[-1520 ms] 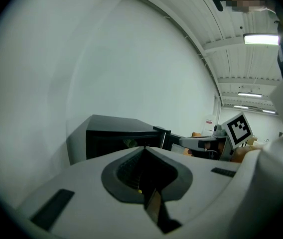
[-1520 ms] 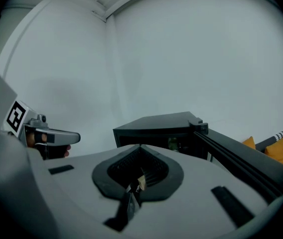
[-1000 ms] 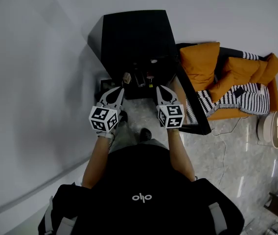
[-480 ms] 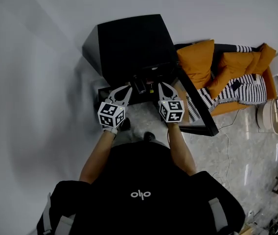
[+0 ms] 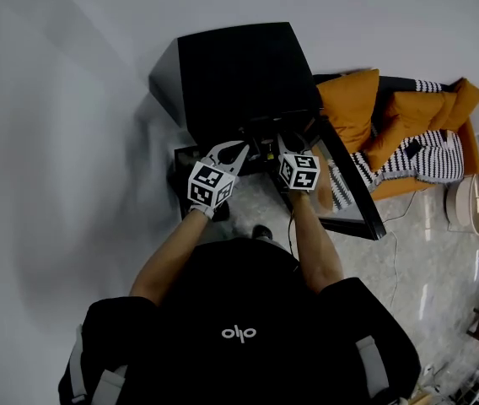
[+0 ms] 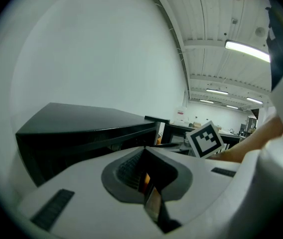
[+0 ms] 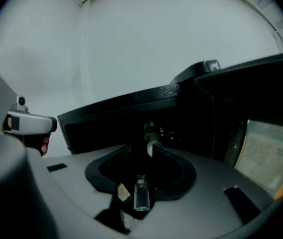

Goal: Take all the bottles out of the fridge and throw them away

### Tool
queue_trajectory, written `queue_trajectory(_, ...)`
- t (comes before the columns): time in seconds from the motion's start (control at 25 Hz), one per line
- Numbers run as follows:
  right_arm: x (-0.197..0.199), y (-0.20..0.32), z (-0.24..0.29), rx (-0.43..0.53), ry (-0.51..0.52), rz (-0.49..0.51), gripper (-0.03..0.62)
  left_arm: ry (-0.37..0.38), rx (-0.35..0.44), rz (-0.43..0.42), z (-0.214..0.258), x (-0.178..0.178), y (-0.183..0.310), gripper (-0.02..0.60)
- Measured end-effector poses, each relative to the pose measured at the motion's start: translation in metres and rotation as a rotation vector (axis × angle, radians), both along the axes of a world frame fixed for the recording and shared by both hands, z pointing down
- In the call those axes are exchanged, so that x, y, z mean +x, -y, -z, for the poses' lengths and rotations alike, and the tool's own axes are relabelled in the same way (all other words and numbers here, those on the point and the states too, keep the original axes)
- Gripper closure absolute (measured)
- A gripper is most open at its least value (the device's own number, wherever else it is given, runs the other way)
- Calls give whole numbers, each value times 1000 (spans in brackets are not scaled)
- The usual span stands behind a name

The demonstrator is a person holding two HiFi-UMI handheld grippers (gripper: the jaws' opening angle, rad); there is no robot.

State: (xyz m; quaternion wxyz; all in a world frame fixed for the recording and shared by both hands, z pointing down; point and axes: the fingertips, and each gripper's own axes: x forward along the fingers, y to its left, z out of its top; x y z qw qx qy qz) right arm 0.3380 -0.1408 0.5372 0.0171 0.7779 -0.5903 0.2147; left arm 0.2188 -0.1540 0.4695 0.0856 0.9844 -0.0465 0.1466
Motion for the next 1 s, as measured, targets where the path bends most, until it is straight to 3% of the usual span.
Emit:
queue_trajectory(0.2, 11, 22, -23, -63, 2, 5, 359, 9, 0, 8, -5, -2, 5, 581)
queue_trajectory(0.4, 25, 45, -41, -107, -21, -20, 327, 18, -1, 33, -10, -7, 11, 581)
queue_trajectory(0.64, 41, 62, -55, -123, 8, -91, 324, 27, 8, 55, -9, -17, 16, 581)
queue_trajectory(0.92, 45, 76, -61, -178, -55, -71, 327, 44, 18, 71, -10, -23, 27, 581)
queue_trajectory(1.0, 43, 74, -62, -195, -100, -71, 391, 45, 24, 66, -9, -23, 26, 581)
